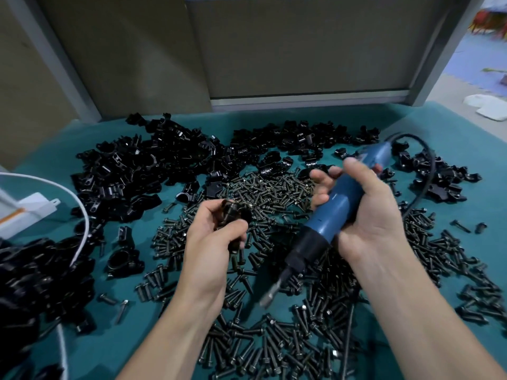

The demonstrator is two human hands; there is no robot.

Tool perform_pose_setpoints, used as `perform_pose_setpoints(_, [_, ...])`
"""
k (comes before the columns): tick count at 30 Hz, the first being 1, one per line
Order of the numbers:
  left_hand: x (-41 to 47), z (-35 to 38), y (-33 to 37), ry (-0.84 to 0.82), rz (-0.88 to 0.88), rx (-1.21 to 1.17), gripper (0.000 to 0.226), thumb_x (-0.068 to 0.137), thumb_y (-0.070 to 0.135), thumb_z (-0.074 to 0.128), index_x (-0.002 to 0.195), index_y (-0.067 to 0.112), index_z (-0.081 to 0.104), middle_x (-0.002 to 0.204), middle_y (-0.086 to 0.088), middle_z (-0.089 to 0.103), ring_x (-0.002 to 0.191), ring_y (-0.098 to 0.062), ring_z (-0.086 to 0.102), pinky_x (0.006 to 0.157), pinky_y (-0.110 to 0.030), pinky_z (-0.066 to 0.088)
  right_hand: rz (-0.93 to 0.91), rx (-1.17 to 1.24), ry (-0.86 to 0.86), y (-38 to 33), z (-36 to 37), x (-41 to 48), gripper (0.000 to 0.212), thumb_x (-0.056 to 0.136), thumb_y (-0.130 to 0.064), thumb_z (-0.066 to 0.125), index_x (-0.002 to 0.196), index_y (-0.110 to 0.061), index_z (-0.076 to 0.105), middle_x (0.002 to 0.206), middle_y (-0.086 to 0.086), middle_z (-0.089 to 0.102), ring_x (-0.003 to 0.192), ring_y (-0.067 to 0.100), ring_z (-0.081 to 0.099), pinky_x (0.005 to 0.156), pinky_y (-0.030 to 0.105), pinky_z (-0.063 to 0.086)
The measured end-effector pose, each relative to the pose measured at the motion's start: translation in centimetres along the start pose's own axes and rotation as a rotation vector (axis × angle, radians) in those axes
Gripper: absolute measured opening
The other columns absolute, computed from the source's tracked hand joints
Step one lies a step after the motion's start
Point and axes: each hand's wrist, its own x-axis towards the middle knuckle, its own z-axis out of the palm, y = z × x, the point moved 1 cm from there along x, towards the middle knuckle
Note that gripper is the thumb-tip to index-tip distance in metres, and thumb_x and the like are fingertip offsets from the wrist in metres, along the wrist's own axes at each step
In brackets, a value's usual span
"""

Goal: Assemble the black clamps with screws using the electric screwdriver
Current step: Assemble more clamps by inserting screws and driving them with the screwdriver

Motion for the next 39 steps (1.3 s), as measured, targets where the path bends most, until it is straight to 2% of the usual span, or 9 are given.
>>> perform_pose_setpoints(2, [0.1, -0.2, 0.2, -0.036, -0.072, -0.092, 0.029, 0.095, 0.0, 0.063, 0.089, 0.026, 0.076, 0.084, 0.005, 0.07, 0.075, -0.011, 0.063, 0.072, -0.03, 0.056, -0.086, -0.058, 0.008, -0.6, 0.6, 0.1, 0.03, 0.072, 0.002, 0.066, 0.096, -0.008, 0.051, 0.091, 0.017, 0.067, 0.057, 0.017, 0.055, 0.05, 0.025, 0.05])
perform_pose_setpoints(7, [0.5, -0.7, 0.4, -0.055, -0.233, -0.354, 0.029, 0.098, 0.014, 0.056, 0.121, -0.001, 0.064, 0.104, -0.019, 0.072, 0.068, -0.016, 0.067, 0.057, -0.027, 0.057, -0.26, -0.22, -0.061, -2.5, 2.6, 0.4, 0.024, 0.076, 0.009, 0.058, 0.09, -0.01, 0.051, 0.088, 0.014, 0.07, 0.06, 0.019, 0.056, 0.055, 0.029, 0.051])
perform_pose_setpoints(15, [0.5, -1.0, -0.1, -0.057, -0.138, -0.011, 0.023, 0.109, 0.028, 0.048, 0.105, 0.01, 0.062, 0.076, -0.005, 0.066, 0.051, -0.012, 0.045, 0.044, -0.02, 0.031, -0.503, -0.669, -0.337, -1.5, 5.0, -1.5, 0.026, 0.068, 0.007, 0.064, 0.082, -0.015, 0.061, 0.095, 0.019, 0.073, 0.062, 0.031, 0.061, 0.061, 0.044, 0.056])
perform_pose_setpoints(20, [0.9, -0.9, -0.4, 0.07, -0.018, 0.137, 0.015, 0.103, 0.037, 0.061, 0.094, 0.029, 0.067, 0.076, 0.014, 0.066, 0.058, 0.001, 0.057, 0.051, -0.015, 0.042, -0.492, -0.875, -0.298, -0.9, 4.0, -2.8, 0.041, 0.071, -0.01, 0.078, 0.107, -0.022, 0.062, 0.103, 0.012, 0.076, 0.091, 0.035, 0.075, 0.083, 0.054, 0.062])
perform_pose_setpoints(25, [0.5, -1.0, -0.5, 0.098, 0.085, 0.285, 0.053, 0.071, 0.067, 0.06, 0.119, 0.046, 0.071, 0.097, 0.007, 0.078, 0.093, -0.008, 0.072, 0.091, -0.046, 0.055, -0.402, -0.59, -0.043, 0.5, 2.7, -2.1, 0.03, 0.073, 0.002, 0.071, 0.095, -0.01, 0.056, 0.074, 0.018, 0.068, 0.055, 0.028, 0.064, 0.056, 0.036, 0.056])
perform_pose_setpoints(28, [0.2, -1.6, 0.0, 0.106, 0.233, 0.503, 0.032, 0.075, 0.056, 0.061, 0.076, 0.024, 0.065, 0.068, 0.007, 0.068, 0.062, -0.013, 0.062, 0.072, -0.045, 0.053, -0.253, -0.205, 0.089, 1.5, 1.4, -1.0, 0.027, 0.077, 0.01, 0.06, 0.094, -0.009, 0.05, 0.066, 0.012, 0.059, 0.049, 0.022, 0.052, 0.054, 0.033, 0.05])
perform_pose_setpoints(31, [0.4, -2.0, -0.2, 0.025, 0.265, 0.61, 0.05, 0.08, 0.061, 0.057, 0.075, 0.013, 0.066, 0.07, -0.009, 0.069, 0.069, -0.033, 0.064, 0.072, -0.053, 0.053, -0.168, 0.075, 0.19, 1.9, 0.0, -0.1, 0.02, 0.084, 0.004, 0.055, 0.095, -0.012, 0.047, 0.064, 0.007, 0.055, 0.048, 0.017, 0.048, 0.054, 0.03, 0.049])
perform_pose_setpoints(34, [0.5, -1.6, -0.5, -0.027, 0.246, 0.722, 0.064, 0.079, 0.078, 0.05, 0.076, 0.018, 0.071, 0.072, -0.009, 0.071, 0.072, -0.034, 0.066, 0.074, -0.052, 0.055, -0.176, 0.194, 0.192, 1.2, -1.2, 0.7, 0.019, 0.086, 0.002, 0.053, 0.095, -0.013, 0.045, 0.064, 0.005, 0.053, 0.05, 0.016, 0.048, 0.056, 0.029, 0.049])
perform_pose_setpoints(39, [1.4, -2.0, -1.3, -0.061, 0.176, 0.564, 0.092, 0.073, 0.091, 0.056, 0.084, 0.0, 0.07, 0.087, -0.027, 0.07, 0.081, -0.04, 0.069, 0.089, -0.058, 0.059, -0.187, 0.269, 0.175, 0.4, -2.1, 1.5, 0.013, 0.087, 0.0, 0.051, 0.088, -0.012, 0.047, 0.066, 0.004, 0.053, 0.05, 0.016, 0.047, 0.058, 0.027, 0.047])
